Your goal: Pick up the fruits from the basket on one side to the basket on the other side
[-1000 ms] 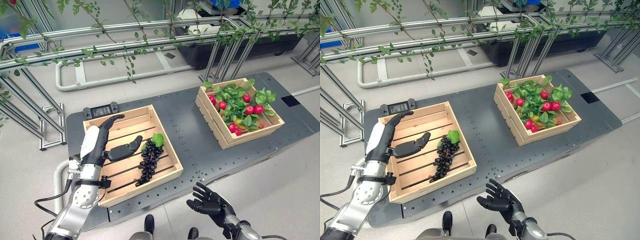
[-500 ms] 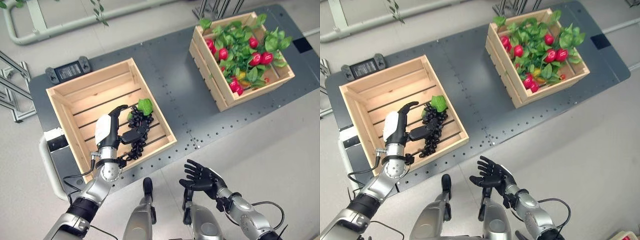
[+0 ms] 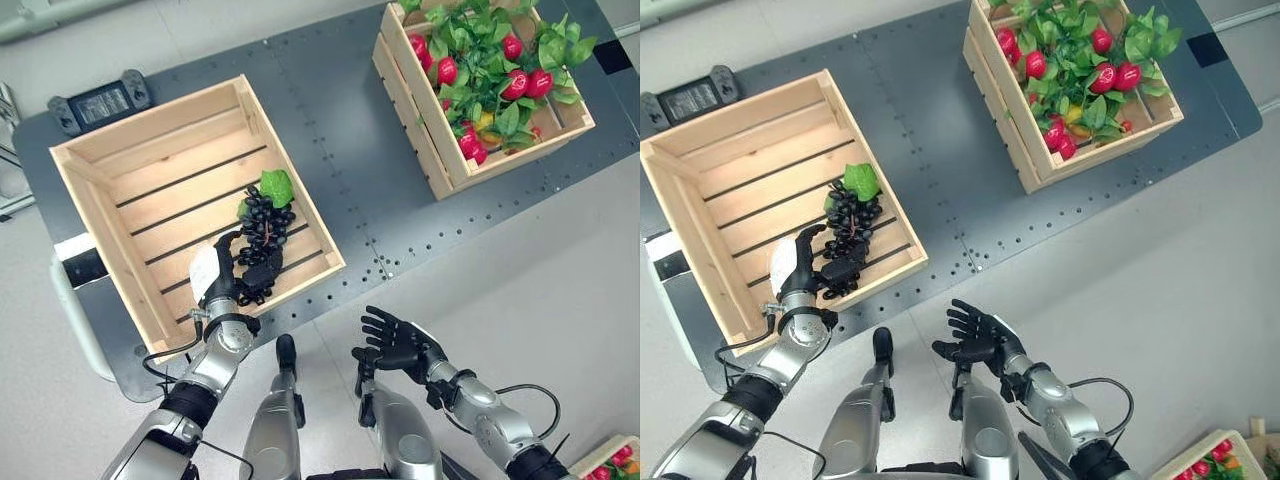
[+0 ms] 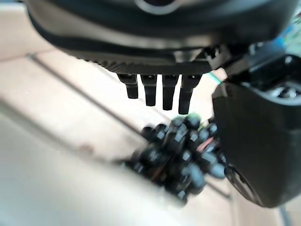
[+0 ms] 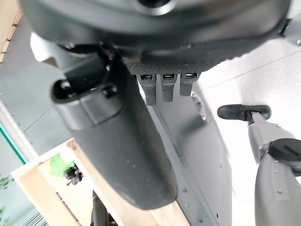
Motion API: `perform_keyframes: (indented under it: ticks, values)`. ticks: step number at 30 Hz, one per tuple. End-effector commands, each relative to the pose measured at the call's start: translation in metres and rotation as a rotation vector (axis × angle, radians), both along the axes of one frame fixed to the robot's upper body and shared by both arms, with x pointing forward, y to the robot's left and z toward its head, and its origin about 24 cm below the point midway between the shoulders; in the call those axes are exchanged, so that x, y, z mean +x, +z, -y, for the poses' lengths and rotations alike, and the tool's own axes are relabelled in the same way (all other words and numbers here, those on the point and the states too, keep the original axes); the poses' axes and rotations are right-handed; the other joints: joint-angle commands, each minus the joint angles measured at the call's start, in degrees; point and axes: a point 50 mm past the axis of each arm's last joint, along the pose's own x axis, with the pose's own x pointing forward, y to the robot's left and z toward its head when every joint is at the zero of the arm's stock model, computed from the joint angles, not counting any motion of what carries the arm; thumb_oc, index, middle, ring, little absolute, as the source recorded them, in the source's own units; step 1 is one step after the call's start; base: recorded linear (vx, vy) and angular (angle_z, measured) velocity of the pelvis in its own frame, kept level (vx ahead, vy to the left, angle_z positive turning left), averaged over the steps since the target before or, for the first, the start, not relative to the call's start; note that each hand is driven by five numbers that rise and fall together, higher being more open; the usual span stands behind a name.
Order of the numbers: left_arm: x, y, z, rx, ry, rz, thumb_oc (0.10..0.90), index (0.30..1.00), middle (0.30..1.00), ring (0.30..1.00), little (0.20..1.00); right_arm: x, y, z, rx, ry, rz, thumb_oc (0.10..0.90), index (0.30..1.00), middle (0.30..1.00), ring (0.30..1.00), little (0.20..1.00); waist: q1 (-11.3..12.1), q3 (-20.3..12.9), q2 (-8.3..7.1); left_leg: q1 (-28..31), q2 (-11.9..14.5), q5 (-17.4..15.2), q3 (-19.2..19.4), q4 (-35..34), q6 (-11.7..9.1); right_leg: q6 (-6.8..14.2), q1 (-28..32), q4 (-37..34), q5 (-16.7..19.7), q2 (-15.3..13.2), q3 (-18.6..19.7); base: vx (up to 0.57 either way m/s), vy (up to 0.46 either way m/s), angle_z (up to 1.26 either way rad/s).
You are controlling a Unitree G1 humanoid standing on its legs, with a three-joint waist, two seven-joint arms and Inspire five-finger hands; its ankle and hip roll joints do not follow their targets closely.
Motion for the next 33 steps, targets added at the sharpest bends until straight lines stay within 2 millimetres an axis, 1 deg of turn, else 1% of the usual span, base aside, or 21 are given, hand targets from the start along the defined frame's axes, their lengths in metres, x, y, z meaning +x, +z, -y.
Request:
perform_keyframes:
  ticks: [1, 4, 8, 13, 20, 27, 33]
  values:
    - [0.017, 0.021, 0.004, -0.009, 0.077, 0.108, 0.8, 0.9, 0.9, 0.9, 0.9, 0.002, 0.025, -0.02, 0.092, 0.061, 0.133, 0.8, 0.9, 0.9, 0.9, 0.9, 0.2, -3.1, -0.25, 0.2, 2.7, -6.2, 0.9, 6.5, -4.3, 0.5, -5.7, 5.3, 2.4, 0.0, 0.3, 0.0, 0.0, 0.0]
    - [0.019, 0.016, 0.003, -0.023, 0.125, 0.069, 0.8, 0.9, 0.9, 0.9, 0.9, 0.004, 0.028, -0.025, 0.097, 0.066, 0.143, 0.8, 0.9, 0.9, 0.9, 0.9, 0.0, -2.6, -0.55, 0.2, 2.8, -6.0, 1.1, 6.4, -4.4, 0.2, -5.2, 4.7, 2.3, 0.4, 0.2, 0.0, 0.0, 0.0]
    - [0.023, 0.015, 0.004, -0.036, 0.137, 0.043, 0.8, 0.9, 0.9, 0.9, 0.9, 0.005, 0.03, -0.029, 0.101, 0.072, 0.147, 0.8, 0.9, 0.9, 0.9, 0.9, -0.2, -2.4, -0.81, 0.2, 3.0, -5.8, 1.4, 6.2, -4.4, 0.1, -4.8, 4.1, 2.5, 0.6, 0.3, 0.0, -0.001, -0.01]
    - [0.033, 0.021, 0.005, -0.04, 0.151, 0.009, 0.8, 0.9, 0.9, 0.9, 0.9, 0.012, 0.035, -0.034, 0.107, 0.072, 0.16, 0.8, 0.9, 0.9, 0.9, 0.9, -0.8, -1.7, -1.1, -0.4, 3.1, -5.6, 1.9, 6.4, -4.7, -0.2, -4.6, 3.1, 2.8, 1.1, 0.5, -0.01, -0.009, -0.07]
    - [0.039, 0.024, 0.002, -0.028, 0.18, -0.035, 0.8, 0.9, 0.9, 0.9, 0.9, 0.018, 0.041, -0.038, 0.109, 0.069, 0.176, 0.8, 0.9, 0.9, 0.9, 0.9, -1.4, -0.8, -1.21, -0.9, 3.0, -5.4, 2.3, 6.5, -4.8, -0.4, -4.5, 2.3, 3.2, 1.4, 1.0, 0.0, -0.001, -0.01]
    - [0.049, 0.035, -0.003, 0.013, 0.162, -0.081, 0.8, 0.9, 0.9, 0.9, 0.9, 0.024, 0.049, -0.042, 0.109, 0.064, 0.196, 0.8, 0.9, 0.9, 0.9, 0.9, -2.1, 0.3, -1.56, -1.9, 3.0, -5.1, 2.7, 7.0, -5.0, -0.6, -5.0, 1.8, 3.7, 1.7, 1.5, 0.0, 0.003, -0.03]
    - [0.057, 0.043, -0.004, 0.069, 0.11, -0.126, 0.8, 0.9, 0.9, 0.9, 0.9, 0.03, 0.054, -0.043, 0.109, 0.056, 0.212, 0.8, 0.9, 0.9, 0.9, 0.9, -2.5, 1.1, -1.49, -2.8, 3.1, -4.7, 2.8, 7.2, -5.1, -0.7, -5.7, 1.7, 4.0, 2.0, 2.0, 0.0, -0.001, -0.03]
